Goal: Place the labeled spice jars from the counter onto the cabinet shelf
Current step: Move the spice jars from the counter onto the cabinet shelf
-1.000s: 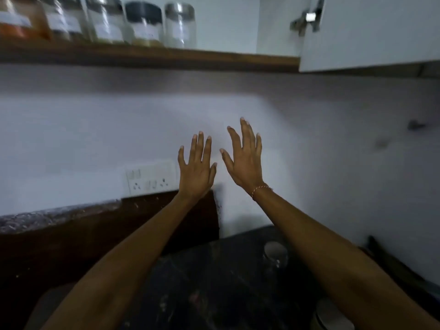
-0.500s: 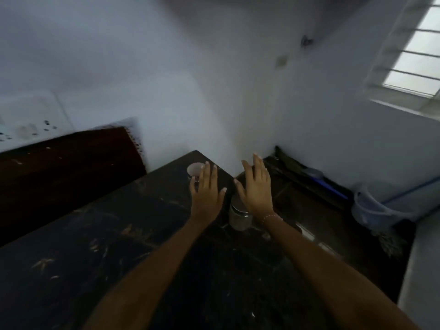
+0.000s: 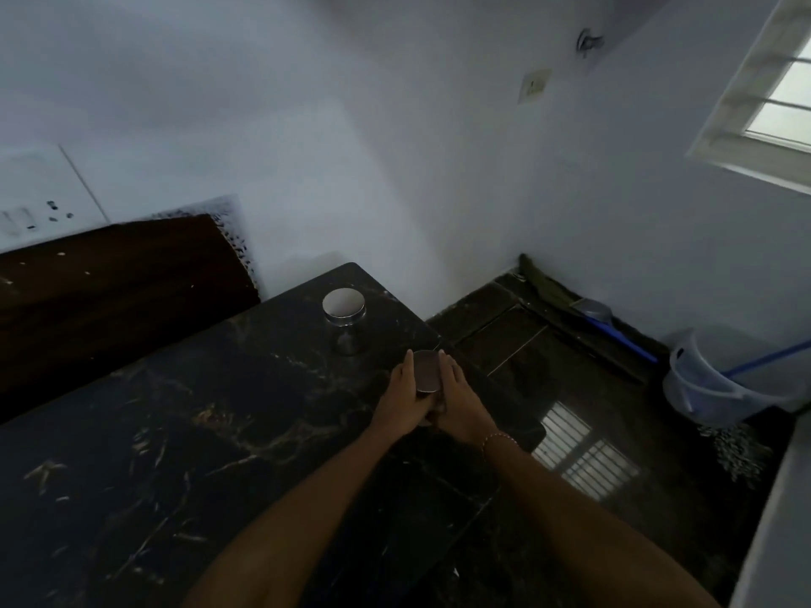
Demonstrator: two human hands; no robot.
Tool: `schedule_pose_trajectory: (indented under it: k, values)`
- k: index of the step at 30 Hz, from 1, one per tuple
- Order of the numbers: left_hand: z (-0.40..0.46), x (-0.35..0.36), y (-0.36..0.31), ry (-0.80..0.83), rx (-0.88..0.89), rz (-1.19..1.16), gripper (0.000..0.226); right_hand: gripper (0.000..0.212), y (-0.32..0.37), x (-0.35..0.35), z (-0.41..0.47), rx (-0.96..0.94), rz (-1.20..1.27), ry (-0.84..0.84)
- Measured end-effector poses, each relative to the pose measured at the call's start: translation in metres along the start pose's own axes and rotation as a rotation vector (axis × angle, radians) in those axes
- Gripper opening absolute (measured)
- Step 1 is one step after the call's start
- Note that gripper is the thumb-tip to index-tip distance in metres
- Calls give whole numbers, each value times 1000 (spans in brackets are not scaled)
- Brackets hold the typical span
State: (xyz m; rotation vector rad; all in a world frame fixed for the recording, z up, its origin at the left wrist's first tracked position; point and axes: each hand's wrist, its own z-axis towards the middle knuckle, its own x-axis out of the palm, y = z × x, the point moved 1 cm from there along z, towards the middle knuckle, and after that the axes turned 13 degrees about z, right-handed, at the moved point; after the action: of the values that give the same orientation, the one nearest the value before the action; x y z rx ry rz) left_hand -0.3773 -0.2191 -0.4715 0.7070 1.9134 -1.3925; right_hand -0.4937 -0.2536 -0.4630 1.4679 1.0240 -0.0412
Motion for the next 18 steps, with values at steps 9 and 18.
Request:
schedule_pose_trajectory:
  k: [9, 18]
  values:
    - [9, -14, 12, -150, -60, -131, 97, 103, -1, 7, 13, -139, 111, -116]
    - [4, -73, 13, 152, -67, -966, 38, 93, 23, -7, 18, -202, 495, -43]
